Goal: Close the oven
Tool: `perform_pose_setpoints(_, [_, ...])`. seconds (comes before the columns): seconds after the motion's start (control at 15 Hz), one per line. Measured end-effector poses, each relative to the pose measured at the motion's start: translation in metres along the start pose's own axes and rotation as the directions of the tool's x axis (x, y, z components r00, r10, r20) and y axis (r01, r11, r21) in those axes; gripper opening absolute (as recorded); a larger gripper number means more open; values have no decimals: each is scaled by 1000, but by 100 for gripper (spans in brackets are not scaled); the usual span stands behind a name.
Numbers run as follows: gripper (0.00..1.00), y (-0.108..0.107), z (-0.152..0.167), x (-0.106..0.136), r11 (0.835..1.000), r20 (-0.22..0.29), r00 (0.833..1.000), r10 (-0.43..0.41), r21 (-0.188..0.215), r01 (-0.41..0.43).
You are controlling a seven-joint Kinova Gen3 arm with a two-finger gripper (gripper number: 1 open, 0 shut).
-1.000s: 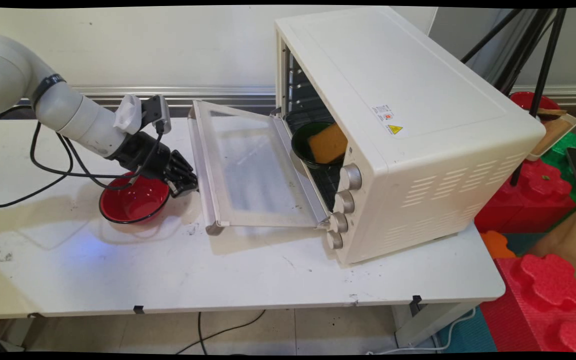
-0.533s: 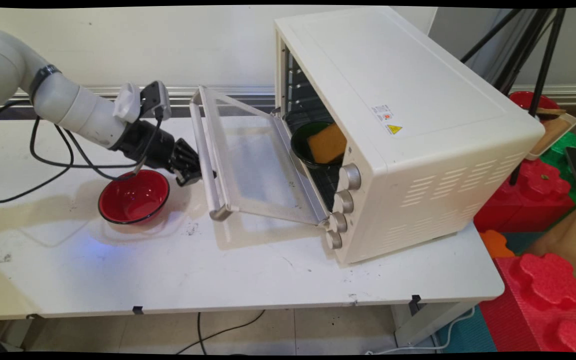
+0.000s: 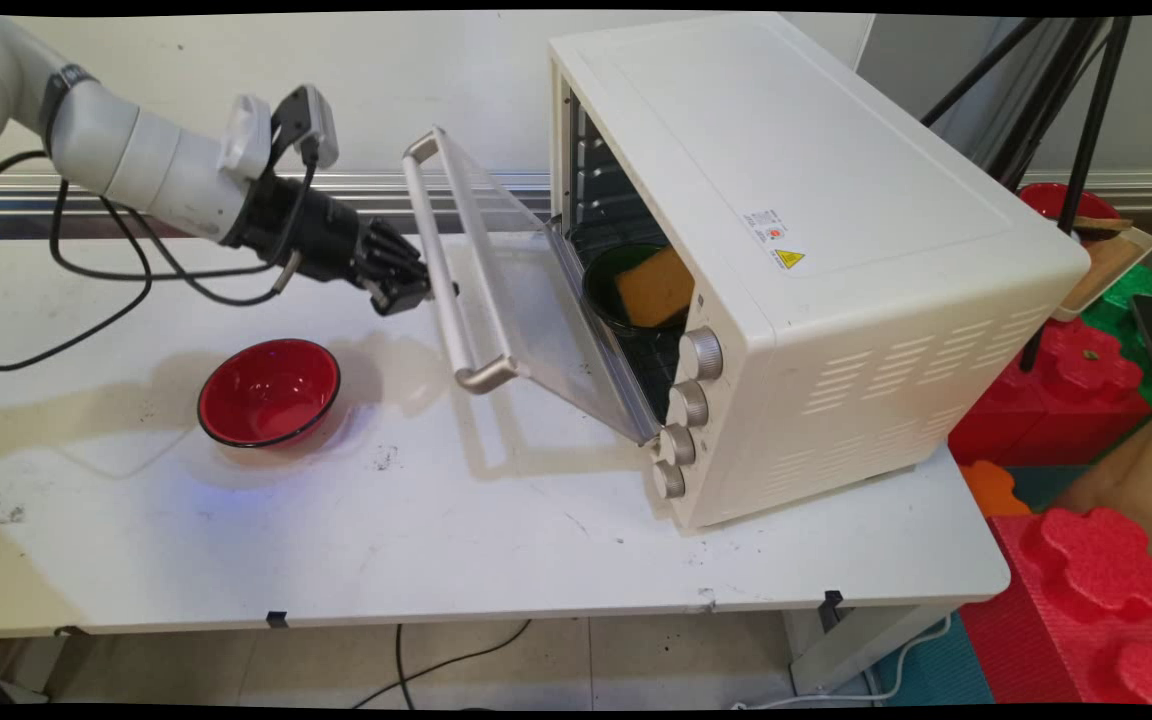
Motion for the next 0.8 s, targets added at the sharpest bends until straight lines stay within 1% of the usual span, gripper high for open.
perform_pose_setpoints(0.2, [0,-2,-4,16,1000,-42,999,3,4,-3])
perform_pose_setpoints(0.8, [0,-8,-12,46,1000,-118,993,6,13,-5])
